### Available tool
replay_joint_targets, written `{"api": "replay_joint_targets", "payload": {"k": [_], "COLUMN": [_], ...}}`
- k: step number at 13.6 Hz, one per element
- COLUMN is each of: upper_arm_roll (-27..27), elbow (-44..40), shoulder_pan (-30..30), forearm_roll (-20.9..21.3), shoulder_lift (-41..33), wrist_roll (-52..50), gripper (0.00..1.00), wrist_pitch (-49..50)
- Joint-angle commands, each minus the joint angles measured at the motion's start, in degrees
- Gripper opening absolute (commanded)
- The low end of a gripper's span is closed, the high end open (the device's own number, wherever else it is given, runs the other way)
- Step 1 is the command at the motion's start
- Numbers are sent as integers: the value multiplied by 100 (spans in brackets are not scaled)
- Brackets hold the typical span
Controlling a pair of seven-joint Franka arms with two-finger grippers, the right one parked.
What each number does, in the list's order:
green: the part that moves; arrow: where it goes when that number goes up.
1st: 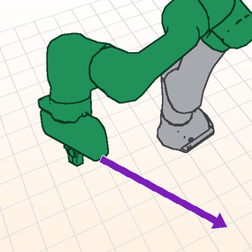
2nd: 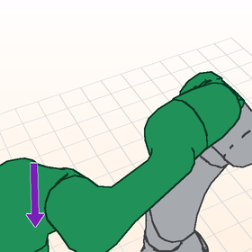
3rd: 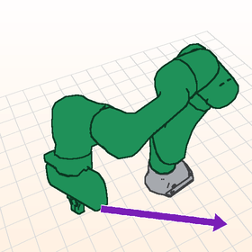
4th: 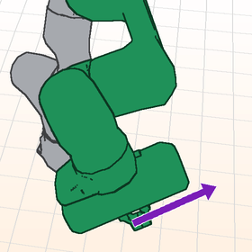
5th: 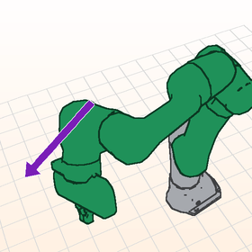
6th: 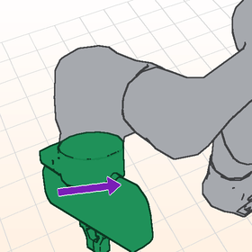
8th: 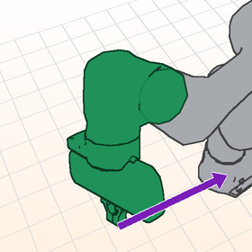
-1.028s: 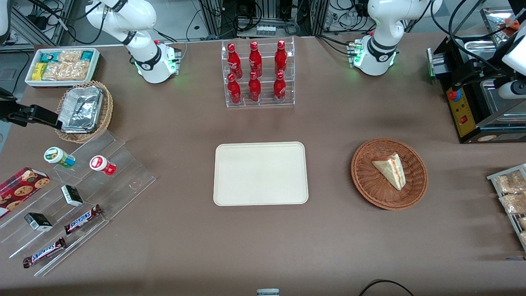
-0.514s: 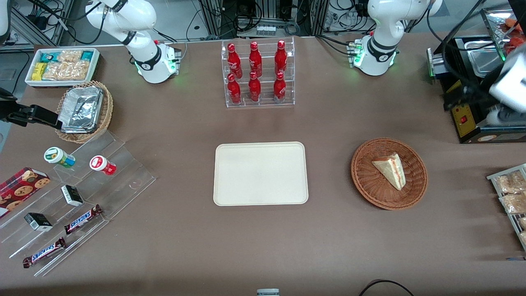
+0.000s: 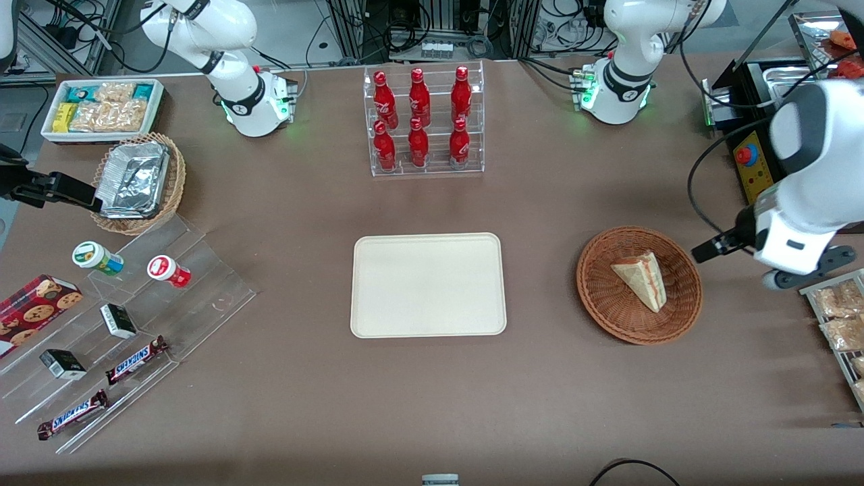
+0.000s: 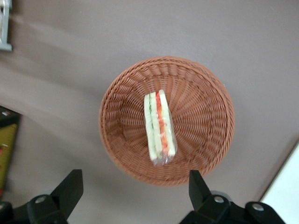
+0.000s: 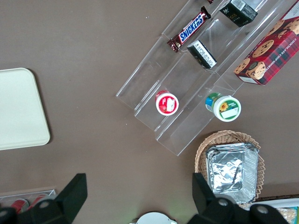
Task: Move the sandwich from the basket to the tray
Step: 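Lower the open left gripper over the wrapped sandwich in the basket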
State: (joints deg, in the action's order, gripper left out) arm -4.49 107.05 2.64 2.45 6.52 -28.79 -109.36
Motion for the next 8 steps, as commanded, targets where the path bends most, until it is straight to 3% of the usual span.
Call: {"api": "replay_joint_targets", "payload": {"k": [1,8], "upper_arm_roll": [-52,-96], "elbow": [859,2013], "shoulder_pan": [-9,-281], "forearm_roll": [10,10], "shoulder_lift": [-265,-169], "wrist_roll": [-600,-1374], "gripper": [100,100], "wrist_pitch": [-768,-2098]}}
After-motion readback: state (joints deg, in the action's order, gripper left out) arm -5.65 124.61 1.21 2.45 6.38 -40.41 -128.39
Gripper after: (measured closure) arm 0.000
